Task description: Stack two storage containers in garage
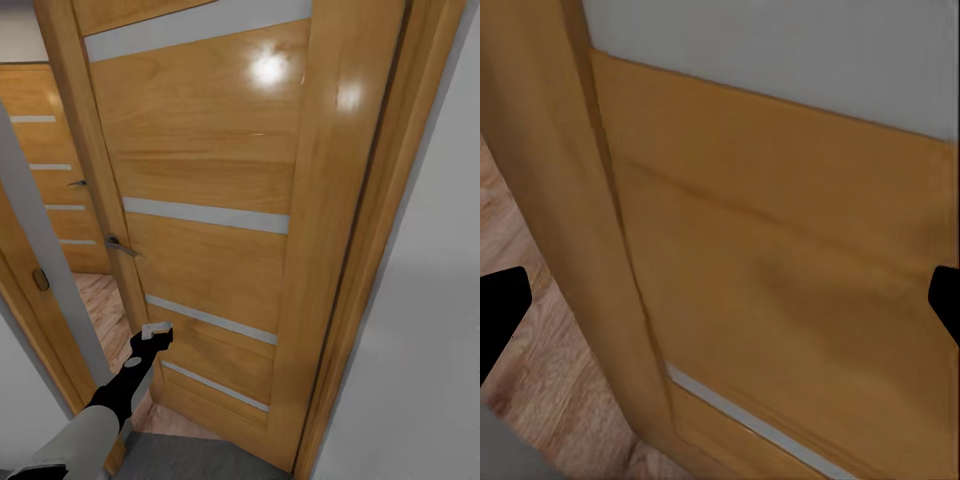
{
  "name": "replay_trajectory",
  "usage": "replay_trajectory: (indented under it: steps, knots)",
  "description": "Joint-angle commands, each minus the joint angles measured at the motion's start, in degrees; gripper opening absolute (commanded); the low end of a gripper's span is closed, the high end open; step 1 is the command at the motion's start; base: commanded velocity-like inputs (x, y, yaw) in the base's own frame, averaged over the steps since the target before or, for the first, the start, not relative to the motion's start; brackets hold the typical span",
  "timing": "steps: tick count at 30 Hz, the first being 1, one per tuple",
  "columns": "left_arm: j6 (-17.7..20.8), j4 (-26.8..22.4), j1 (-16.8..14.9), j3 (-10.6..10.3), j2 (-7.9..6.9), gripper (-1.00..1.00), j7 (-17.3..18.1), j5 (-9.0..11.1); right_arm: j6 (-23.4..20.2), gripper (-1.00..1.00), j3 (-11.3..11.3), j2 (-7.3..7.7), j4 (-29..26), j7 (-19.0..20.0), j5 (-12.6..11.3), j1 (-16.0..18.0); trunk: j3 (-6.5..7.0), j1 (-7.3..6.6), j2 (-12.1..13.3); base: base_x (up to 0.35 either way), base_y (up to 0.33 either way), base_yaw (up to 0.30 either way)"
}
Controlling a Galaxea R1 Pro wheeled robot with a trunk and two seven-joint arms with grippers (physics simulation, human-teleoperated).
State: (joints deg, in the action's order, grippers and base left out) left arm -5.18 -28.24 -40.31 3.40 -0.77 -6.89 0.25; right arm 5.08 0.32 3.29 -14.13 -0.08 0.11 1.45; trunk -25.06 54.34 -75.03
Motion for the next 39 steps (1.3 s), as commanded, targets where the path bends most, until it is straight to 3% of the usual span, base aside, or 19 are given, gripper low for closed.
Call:
replay_trajectory:
  steps: [1,12,39]
  knots:
    - [-0.2,0.0,0.0,0.0,0.0,1.0,-0.1,0.0,0.2,1.0,0.0,0.0,0.1,0.0,0.0,0.0,-0.04,0.0,0.0,-0.004,0.003,-0.198]
    - [-0.2,0.0,0.0,0.0,-0.08,1.0,-0.1,0.0,0.2,1.0,0.0,0.01,0.1,0.0,0.0,0.0,0.14,0.0,0.0,-0.001,0.001,-0.156]
    - [-0.2,0.0,0.0,0.0,-0.42,1.0,-0.1,0.0,0.2,1.0,0.0,0.04,0.1,0.0,0.1,0.0,0.15,0.0,0.0,0.078,0.011,-0.003]
